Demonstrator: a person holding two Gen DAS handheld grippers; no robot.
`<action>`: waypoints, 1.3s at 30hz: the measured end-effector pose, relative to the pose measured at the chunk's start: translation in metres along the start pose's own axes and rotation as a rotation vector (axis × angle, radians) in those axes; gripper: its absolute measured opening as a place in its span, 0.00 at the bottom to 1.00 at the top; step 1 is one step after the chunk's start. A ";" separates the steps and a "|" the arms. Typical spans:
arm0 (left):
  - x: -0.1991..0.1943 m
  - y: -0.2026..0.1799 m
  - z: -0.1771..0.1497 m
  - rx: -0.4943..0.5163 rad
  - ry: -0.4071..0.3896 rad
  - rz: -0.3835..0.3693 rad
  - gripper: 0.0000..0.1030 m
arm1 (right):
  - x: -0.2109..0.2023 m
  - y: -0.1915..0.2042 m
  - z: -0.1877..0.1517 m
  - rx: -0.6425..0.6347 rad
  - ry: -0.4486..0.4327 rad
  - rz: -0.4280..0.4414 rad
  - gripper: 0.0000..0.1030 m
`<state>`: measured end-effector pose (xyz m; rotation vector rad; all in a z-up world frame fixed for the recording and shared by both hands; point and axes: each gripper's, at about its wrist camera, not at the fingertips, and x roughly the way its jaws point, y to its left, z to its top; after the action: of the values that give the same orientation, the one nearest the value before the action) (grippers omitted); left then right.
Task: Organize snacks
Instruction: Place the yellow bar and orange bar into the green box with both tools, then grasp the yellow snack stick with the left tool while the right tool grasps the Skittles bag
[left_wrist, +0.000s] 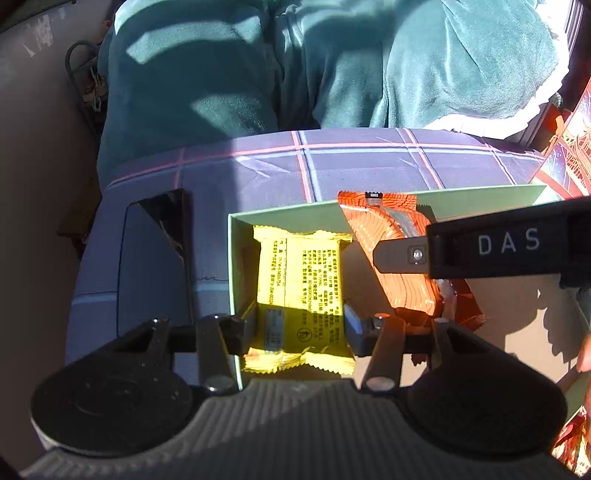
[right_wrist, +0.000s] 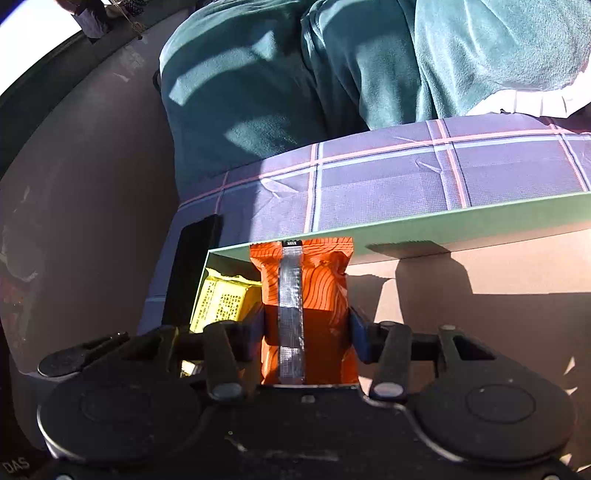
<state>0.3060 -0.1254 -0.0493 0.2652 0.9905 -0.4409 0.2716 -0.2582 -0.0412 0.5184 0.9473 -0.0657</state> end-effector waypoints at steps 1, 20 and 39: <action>0.003 0.001 0.001 0.005 -0.001 0.000 0.46 | 0.006 -0.002 0.002 0.011 0.005 0.004 0.46; -0.081 -0.001 -0.039 -0.013 -0.116 -0.015 1.00 | -0.046 0.012 -0.026 -0.008 -0.063 0.014 1.00; -0.119 0.056 -0.172 -0.060 0.002 0.009 1.00 | -0.110 0.057 -0.142 -0.264 -0.042 0.010 1.00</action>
<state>0.1486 0.0229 -0.0373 0.2163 1.0021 -0.4023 0.1150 -0.1624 0.0012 0.2768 0.8960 0.0573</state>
